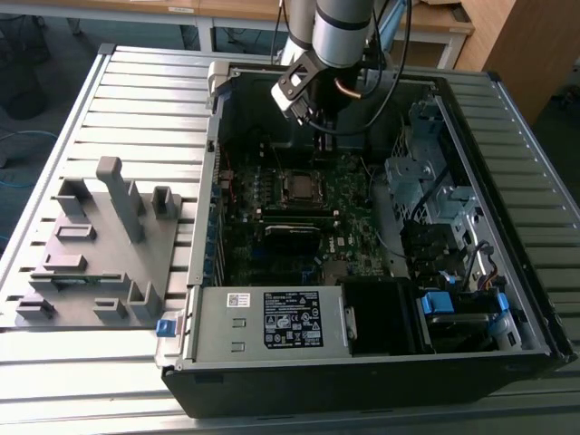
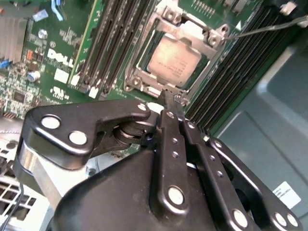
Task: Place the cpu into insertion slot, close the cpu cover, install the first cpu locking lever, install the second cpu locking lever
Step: 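Close the cpu cover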
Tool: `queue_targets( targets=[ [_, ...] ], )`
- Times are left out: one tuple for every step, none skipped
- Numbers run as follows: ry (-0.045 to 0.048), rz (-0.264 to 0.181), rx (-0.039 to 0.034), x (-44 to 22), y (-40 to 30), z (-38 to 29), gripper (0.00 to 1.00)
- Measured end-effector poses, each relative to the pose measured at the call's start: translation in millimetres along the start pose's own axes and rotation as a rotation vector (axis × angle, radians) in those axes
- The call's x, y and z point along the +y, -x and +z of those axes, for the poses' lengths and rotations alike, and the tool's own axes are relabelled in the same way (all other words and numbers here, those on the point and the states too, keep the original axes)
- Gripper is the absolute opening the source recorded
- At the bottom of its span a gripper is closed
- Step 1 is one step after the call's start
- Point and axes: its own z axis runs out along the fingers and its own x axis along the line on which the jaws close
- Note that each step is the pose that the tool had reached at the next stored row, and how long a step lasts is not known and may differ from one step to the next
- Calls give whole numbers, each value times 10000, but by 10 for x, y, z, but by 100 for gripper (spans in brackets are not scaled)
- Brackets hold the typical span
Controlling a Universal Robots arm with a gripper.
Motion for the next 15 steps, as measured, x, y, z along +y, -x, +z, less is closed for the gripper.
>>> queue_targets(
  targets=[
    [-13,1,-3,-1,0,-1,10],
    [-25,1,-4,-1,0,-1,10],
    [-37,0,-4,0,0,-1,10],
    [-48,0,-4,0,0,0,10],
    [-51,1,-3,0,0,0,10],
    [-51,1,-2,0,0,3,10],
    [-50,0,2,-2,-1,9,10],
    [-51,0,0,-4,0,14,10],
    [-52,0,-3,-9,0,20,10],
    [-51,-1,-1,-15,0,29,10],
    [-49,-2,-2,-21,1,38,10],
    [-45,-4,-2,-27,1,48,10],
    [-41,-6,-1,-34,1,57,10],
    [-37,-8,0,-41,2,64,10],
    [-36,-11,-1,-48,2,68,10]
  ],
)
